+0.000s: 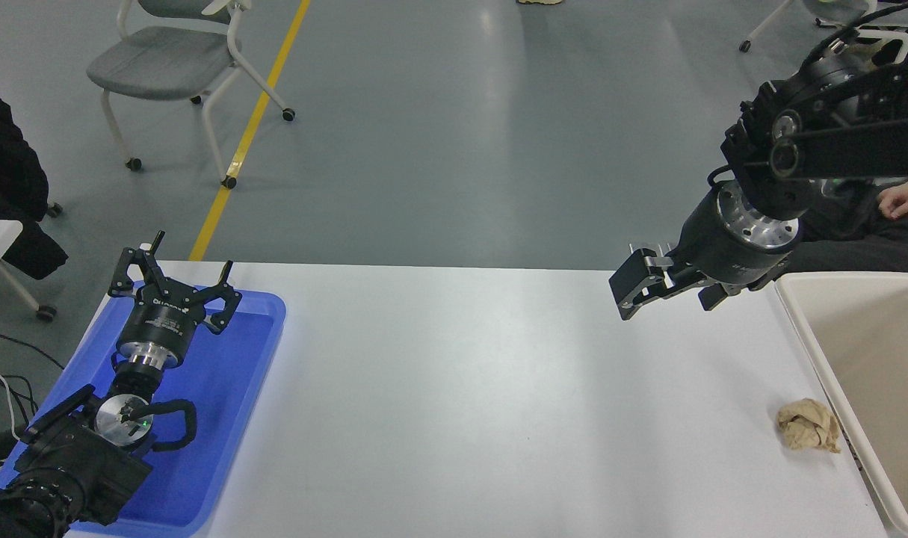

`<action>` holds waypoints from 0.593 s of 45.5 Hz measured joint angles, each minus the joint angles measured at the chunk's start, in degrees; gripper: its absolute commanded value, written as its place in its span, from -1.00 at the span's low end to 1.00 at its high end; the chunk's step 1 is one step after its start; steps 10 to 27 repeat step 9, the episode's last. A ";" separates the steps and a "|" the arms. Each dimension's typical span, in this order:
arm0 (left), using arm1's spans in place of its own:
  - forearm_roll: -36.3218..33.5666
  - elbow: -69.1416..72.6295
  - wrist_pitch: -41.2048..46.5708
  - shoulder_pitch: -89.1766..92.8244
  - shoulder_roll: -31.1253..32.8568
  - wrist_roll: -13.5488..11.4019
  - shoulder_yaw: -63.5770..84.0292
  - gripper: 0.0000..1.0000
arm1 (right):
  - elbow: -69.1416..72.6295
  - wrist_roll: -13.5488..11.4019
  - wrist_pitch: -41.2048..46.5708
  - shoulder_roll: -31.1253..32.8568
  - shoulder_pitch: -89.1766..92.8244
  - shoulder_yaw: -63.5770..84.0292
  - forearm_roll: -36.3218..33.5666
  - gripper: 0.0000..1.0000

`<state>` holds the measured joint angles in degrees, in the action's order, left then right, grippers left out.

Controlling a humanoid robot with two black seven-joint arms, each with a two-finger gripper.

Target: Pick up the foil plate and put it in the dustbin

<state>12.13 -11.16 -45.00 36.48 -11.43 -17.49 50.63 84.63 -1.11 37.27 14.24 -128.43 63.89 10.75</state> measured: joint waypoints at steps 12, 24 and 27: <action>0.00 0.00 0.00 0.00 0.00 0.00 0.00 1.00 | 0.86 0.00 1.70 -1.82 -2.06 0.10 -1.57 1.00; 0.00 0.00 0.00 0.00 0.00 0.00 0.00 1.00 | 0.86 0.00 1.70 -1.82 -2.06 0.10 -1.57 1.00; 0.00 0.00 0.00 0.00 0.00 0.00 0.00 1.00 | 0.86 0.00 1.70 -1.82 -2.06 0.10 -1.57 1.00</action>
